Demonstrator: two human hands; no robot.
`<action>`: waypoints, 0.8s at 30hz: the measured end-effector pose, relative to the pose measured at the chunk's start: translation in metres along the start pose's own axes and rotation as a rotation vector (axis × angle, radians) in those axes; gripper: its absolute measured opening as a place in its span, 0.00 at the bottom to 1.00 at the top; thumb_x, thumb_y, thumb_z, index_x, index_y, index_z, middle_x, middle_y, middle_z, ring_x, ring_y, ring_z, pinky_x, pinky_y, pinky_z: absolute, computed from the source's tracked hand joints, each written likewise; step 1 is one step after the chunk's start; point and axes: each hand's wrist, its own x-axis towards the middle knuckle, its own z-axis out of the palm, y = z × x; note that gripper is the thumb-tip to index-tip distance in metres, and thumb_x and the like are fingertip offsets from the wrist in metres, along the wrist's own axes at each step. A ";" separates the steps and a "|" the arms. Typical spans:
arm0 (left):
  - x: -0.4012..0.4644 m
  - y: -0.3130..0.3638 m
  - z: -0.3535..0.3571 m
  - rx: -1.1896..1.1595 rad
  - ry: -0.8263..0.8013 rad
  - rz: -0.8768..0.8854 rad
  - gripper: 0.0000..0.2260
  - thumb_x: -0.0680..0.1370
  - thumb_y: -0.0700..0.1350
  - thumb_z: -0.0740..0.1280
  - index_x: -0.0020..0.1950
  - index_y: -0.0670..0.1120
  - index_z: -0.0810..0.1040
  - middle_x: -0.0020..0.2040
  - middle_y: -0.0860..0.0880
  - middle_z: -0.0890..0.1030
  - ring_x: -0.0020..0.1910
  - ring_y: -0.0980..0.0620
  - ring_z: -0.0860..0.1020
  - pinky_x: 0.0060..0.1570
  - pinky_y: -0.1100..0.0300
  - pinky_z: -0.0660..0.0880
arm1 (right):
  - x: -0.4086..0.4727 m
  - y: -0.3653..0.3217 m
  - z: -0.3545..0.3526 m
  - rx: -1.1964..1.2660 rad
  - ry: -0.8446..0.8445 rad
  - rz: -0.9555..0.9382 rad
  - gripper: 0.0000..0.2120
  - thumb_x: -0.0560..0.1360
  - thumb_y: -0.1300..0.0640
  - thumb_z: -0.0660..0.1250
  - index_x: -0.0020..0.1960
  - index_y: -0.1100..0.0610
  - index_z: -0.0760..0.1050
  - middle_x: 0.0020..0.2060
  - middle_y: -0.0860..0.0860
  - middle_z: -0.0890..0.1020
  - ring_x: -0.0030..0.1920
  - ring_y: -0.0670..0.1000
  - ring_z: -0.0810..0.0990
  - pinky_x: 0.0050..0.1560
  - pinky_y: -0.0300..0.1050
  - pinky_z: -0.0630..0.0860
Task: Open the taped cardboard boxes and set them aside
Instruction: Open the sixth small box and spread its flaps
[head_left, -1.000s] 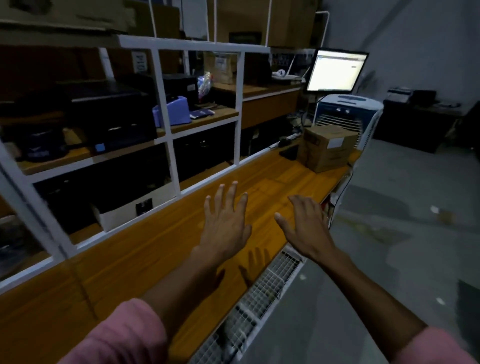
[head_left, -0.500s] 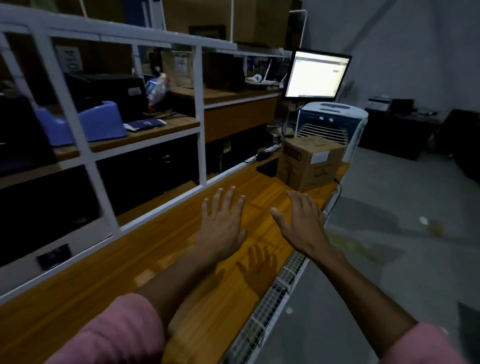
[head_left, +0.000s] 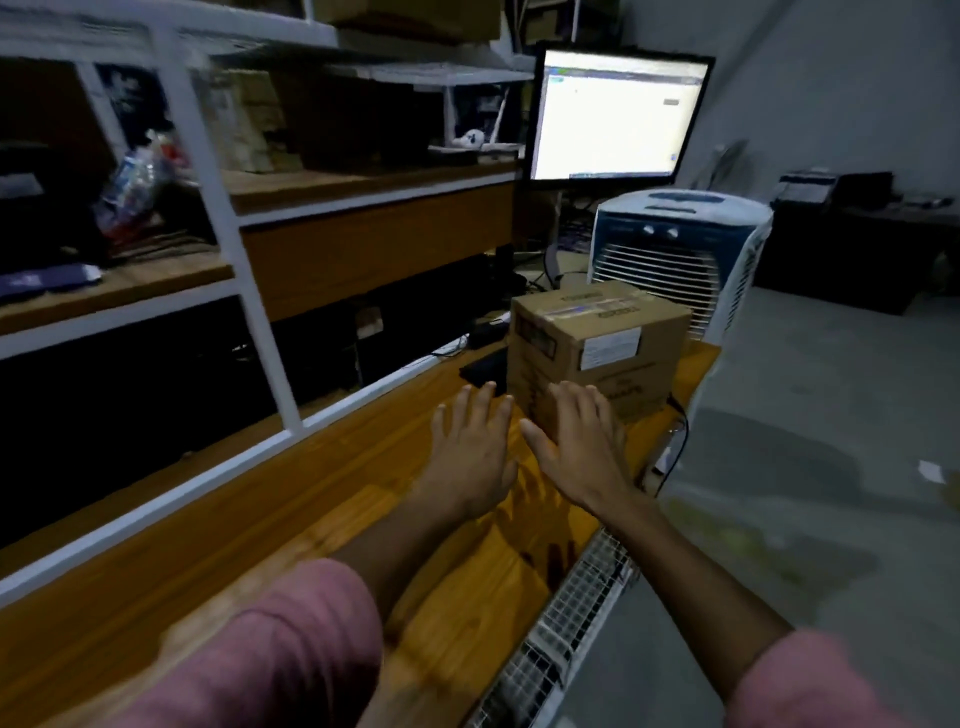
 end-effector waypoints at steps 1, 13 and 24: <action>0.014 0.004 0.003 0.013 0.000 0.006 0.34 0.83 0.58 0.60 0.83 0.50 0.45 0.84 0.47 0.44 0.82 0.41 0.41 0.77 0.36 0.46 | 0.012 0.008 0.002 0.008 -0.002 0.001 0.36 0.79 0.30 0.48 0.78 0.53 0.61 0.78 0.53 0.63 0.79 0.58 0.55 0.73 0.65 0.62; 0.104 0.018 0.023 -0.004 -0.026 -0.064 0.37 0.82 0.57 0.62 0.83 0.50 0.45 0.84 0.47 0.41 0.82 0.41 0.38 0.78 0.35 0.45 | 0.119 0.057 0.019 -0.050 -0.012 0.017 0.35 0.81 0.35 0.53 0.81 0.53 0.52 0.82 0.51 0.48 0.81 0.60 0.42 0.73 0.73 0.52; 0.090 -0.003 0.020 -0.072 -0.077 -0.107 0.39 0.82 0.58 0.61 0.83 0.50 0.39 0.83 0.49 0.37 0.81 0.41 0.36 0.78 0.35 0.44 | 0.110 0.031 0.049 -0.163 -0.087 -0.151 0.30 0.81 0.39 0.56 0.77 0.54 0.60 0.75 0.55 0.63 0.80 0.61 0.50 0.74 0.72 0.55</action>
